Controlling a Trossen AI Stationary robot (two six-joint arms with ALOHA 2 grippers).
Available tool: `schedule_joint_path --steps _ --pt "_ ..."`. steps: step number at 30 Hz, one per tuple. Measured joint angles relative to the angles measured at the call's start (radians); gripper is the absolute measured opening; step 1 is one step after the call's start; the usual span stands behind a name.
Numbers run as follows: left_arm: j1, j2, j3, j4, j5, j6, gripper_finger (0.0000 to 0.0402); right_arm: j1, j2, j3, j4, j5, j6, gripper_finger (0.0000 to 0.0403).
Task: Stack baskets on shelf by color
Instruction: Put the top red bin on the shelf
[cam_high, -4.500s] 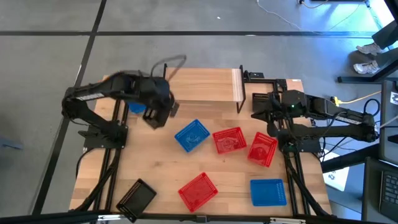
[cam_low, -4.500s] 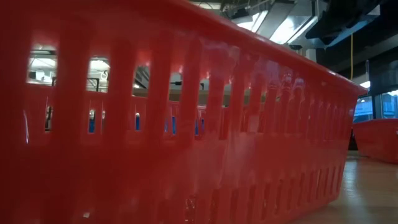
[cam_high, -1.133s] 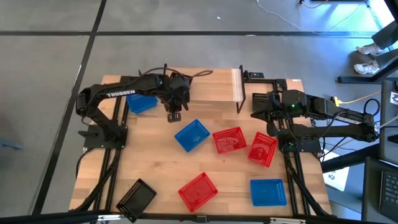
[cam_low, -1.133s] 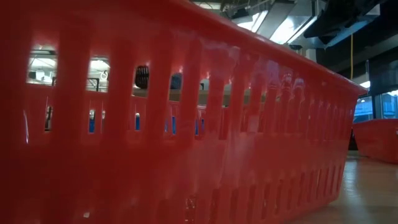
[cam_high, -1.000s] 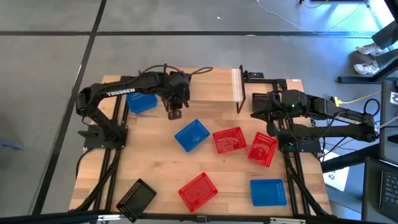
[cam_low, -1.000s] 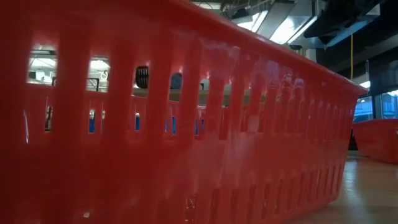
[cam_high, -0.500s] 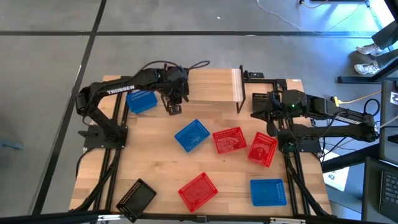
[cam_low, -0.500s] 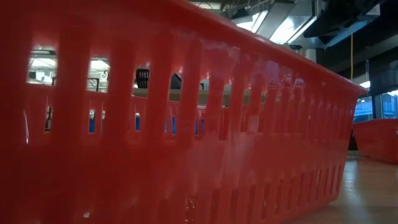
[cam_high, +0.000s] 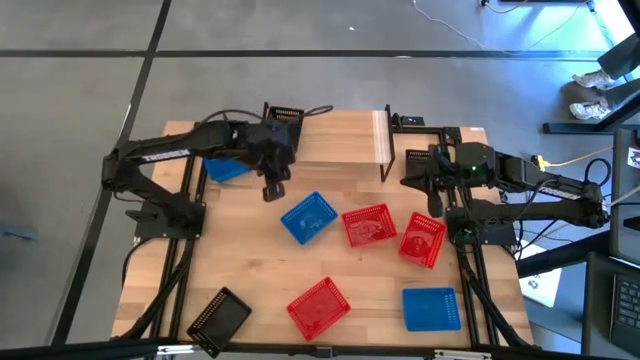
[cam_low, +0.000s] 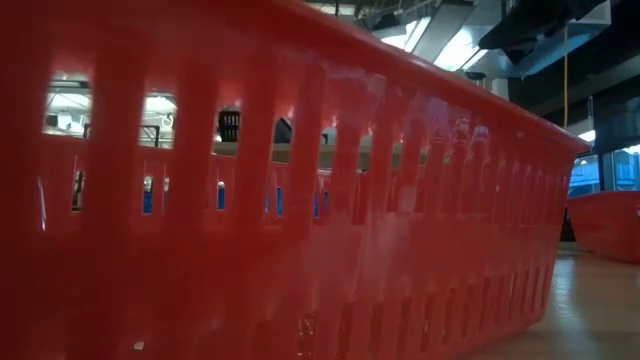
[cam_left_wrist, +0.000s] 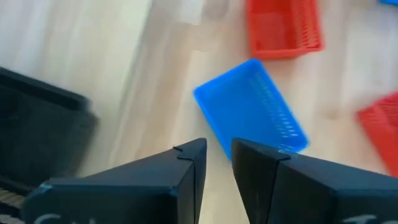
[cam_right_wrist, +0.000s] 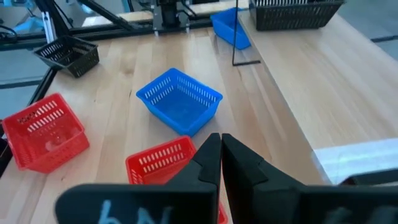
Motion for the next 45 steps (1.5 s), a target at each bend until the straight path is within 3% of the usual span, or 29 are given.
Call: schedule_joint_path --steps 4,9,17,27,34,40,45 --pt "-0.062 -0.032 0.000 -0.010 -0.001 -0.077 0.0066 0.029 0.049 0.094 -0.084 0.062 -0.003 0.0007" --pt "-0.131 -0.061 0.000 -0.022 -0.051 -0.178 0.0066 0.083 0.197 0.305 -0.316 0.160 -0.011 0.0003" --pt "-0.244 -0.105 -0.001 -0.058 -0.162 -0.259 0.0066 0.131 0.457 0.547 -0.659 0.120 0.092 0.0009" --pt "-0.340 -0.162 -0.001 -0.121 -0.202 -0.261 0.0066 0.131 0.648 0.616 -0.677 0.060 0.124 0.0079" --pt "-0.388 -0.204 -0.001 -0.152 -0.220 -0.264 0.0066 0.130 0.795 0.615 -0.637 0.061 -0.068 0.0145" --pt "-0.400 -0.221 -0.001 -0.150 -0.235 -0.267 0.0066 0.130 0.918 0.614 -0.531 0.050 -0.155 0.0154" --pt "-0.399 -0.220 0.000 -0.150 -0.247 -0.268 0.0066 0.124 1.015 0.614 -0.520 -0.039 -0.185 0.0155"
